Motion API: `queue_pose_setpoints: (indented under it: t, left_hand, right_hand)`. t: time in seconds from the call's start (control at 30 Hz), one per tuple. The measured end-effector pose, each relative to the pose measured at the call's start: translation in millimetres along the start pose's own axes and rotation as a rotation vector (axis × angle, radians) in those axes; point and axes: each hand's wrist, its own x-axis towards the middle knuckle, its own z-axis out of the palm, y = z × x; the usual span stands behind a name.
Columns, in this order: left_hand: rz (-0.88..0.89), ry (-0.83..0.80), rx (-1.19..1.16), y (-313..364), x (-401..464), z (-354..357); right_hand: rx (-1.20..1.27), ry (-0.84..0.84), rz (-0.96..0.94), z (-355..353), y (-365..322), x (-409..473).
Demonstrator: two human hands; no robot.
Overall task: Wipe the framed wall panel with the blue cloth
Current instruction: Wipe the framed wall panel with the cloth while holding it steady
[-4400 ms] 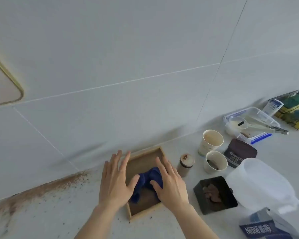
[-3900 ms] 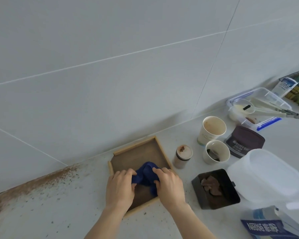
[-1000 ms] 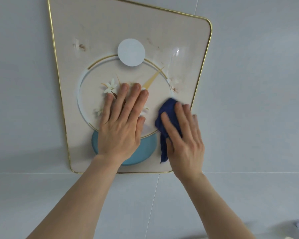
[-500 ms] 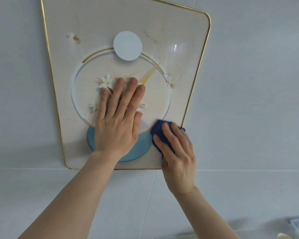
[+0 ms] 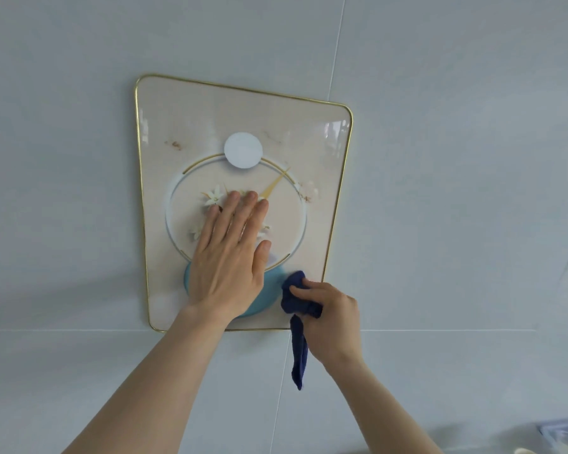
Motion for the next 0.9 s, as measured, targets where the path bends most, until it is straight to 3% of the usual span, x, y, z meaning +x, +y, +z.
queue_pose_setpoints:
  t: [0.1,0.17,0.23,0.37,0.53,0.63,0.9]
  left_hand:
    - [-0.011,0.014,-0.008,-3,-2,-10]
    - [-0.024,0.03,-0.027,-5,1,-15]
    - [-0.033,0.051,-0.045,-5,9,-18]
    - [-0.012,0.107,-0.077,-4,33,-18]
    - [0.033,0.124,-0.053,-10,47,0]
    - [0.047,0.132,-0.011,-15,46,15]
    - [0.019,0.216,0.138,-15,49,37]
  right_hand:
    - [0.495,0.061,0.398,-31,-30,13]
    - [0.676,0.129,0.404,-48,-49,29]
    - [0.706,0.219,0.278,-55,-67,47]
    - [0.266,0.415,-0.198,-43,-80,80]
    - [-0.291,0.341,-0.635,-12,-51,106]
    - [-0.345,0.31,-0.711,-5,-40,106]
    - [-0.356,0.496,-0.825,10,-26,123]
